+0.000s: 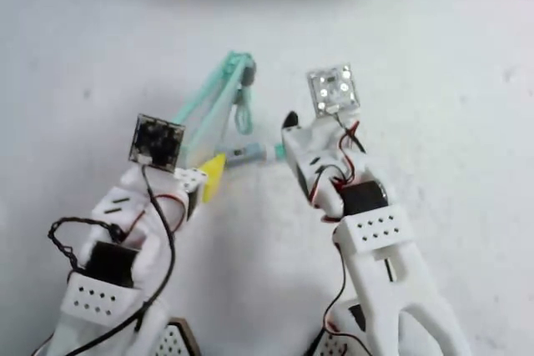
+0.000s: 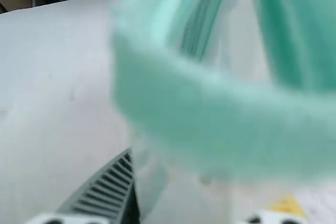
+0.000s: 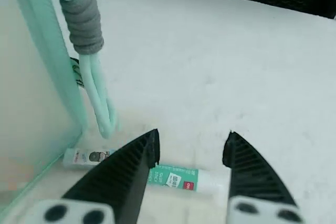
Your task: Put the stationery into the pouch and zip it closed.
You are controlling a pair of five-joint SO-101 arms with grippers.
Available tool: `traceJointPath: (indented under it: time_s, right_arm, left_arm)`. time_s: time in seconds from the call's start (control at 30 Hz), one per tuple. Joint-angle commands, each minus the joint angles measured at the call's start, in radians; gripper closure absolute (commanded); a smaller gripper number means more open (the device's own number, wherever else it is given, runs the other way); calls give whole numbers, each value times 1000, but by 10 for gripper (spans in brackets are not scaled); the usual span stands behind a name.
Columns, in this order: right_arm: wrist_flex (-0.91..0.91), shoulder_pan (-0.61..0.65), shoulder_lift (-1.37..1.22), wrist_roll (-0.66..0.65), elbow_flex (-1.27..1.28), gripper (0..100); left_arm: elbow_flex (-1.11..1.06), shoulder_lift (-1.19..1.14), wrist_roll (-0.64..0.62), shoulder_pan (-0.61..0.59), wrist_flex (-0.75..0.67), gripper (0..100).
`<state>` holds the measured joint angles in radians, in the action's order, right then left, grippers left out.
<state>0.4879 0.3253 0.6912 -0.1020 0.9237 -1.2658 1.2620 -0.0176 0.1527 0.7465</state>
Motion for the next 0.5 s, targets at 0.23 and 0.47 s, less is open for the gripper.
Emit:
traceJointPath:
  time_s: [0.23, 0.47]
  right_arm:
    - [131, 213, -24, -296, -74, 808]
    - [145, 225, -321, -359, -193, 808]
  left_arm:
    - [14, 7, -107, -110, -25, 755]
    - [14, 7, -110, -114, -25, 755]
